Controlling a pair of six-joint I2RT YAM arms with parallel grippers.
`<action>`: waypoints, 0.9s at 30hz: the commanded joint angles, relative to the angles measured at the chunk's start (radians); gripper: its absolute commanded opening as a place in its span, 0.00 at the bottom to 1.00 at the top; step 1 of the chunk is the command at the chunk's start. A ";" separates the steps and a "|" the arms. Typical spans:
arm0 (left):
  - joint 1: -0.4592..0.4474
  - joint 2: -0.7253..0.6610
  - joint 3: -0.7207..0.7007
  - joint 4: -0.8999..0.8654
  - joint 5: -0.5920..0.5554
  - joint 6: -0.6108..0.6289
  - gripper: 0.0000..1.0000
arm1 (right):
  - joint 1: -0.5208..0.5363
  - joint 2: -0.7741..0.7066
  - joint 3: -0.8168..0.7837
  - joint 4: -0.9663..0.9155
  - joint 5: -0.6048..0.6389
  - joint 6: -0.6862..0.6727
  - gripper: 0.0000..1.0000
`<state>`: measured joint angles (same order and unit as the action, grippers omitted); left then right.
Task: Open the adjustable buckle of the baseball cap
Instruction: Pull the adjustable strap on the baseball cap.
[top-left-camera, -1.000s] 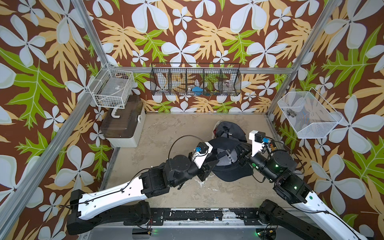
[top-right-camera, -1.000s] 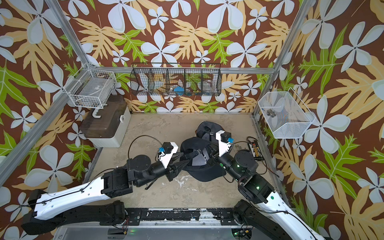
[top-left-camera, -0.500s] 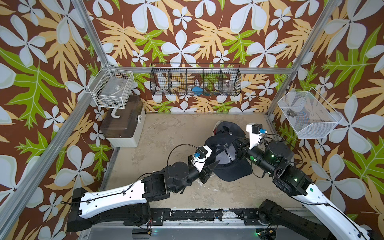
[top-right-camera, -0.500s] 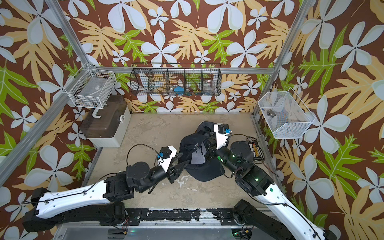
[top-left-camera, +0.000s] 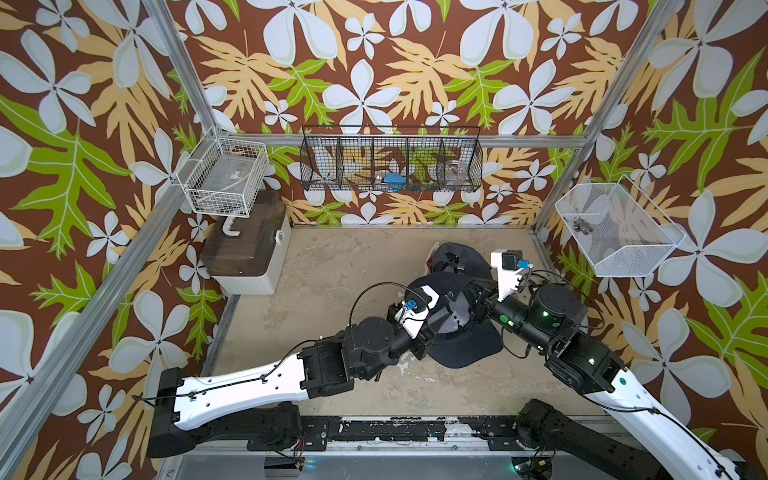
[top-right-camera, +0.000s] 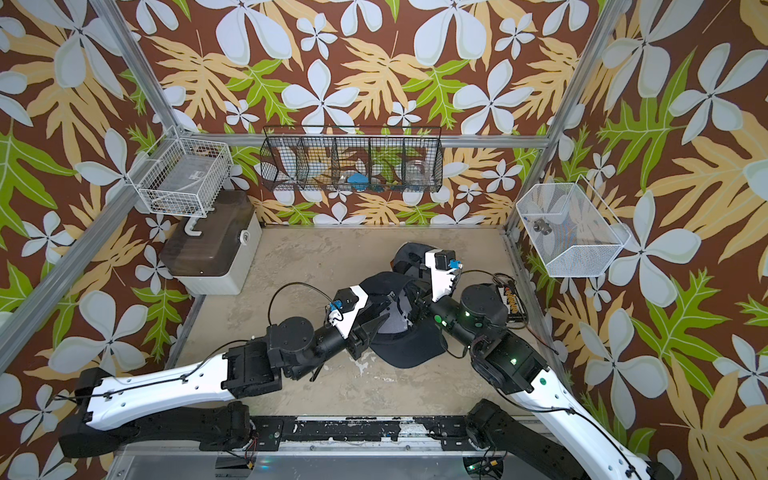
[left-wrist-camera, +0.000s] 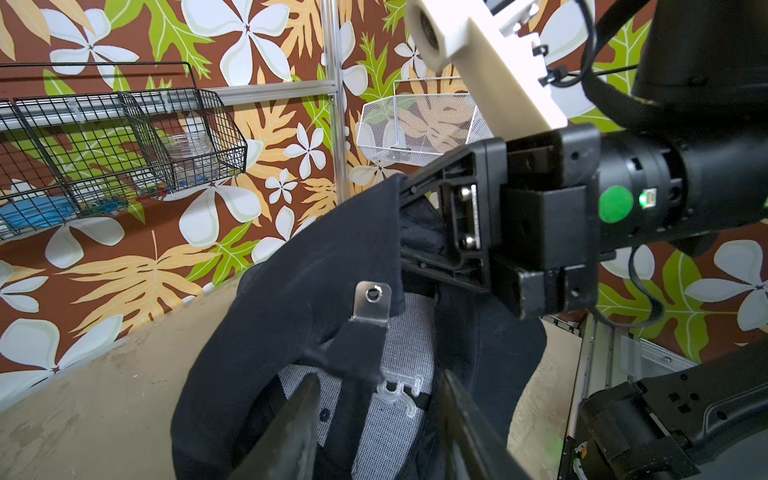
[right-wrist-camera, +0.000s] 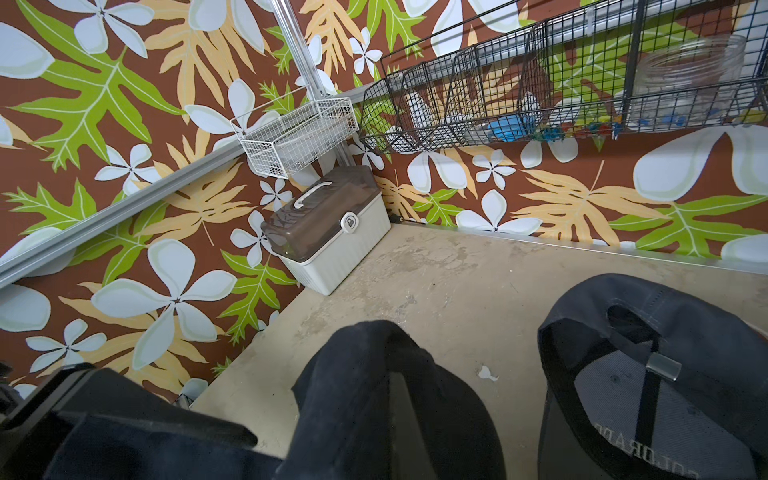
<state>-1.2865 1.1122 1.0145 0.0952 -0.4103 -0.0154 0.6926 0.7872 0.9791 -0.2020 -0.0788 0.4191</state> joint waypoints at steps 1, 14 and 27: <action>0.000 0.006 0.006 0.027 0.009 0.012 0.47 | 0.001 -0.005 0.002 0.044 -0.005 0.009 0.00; 0.000 0.047 0.023 0.052 -0.001 0.026 0.46 | 0.001 -0.019 -0.003 0.046 -0.030 0.016 0.00; 0.000 0.073 0.042 0.058 -0.004 0.040 0.36 | 0.001 -0.045 -0.026 0.053 -0.044 0.024 0.00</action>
<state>-1.2865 1.1816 1.0481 0.1280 -0.4107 0.0143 0.6926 0.7448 0.9554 -0.1940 -0.1081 0.4370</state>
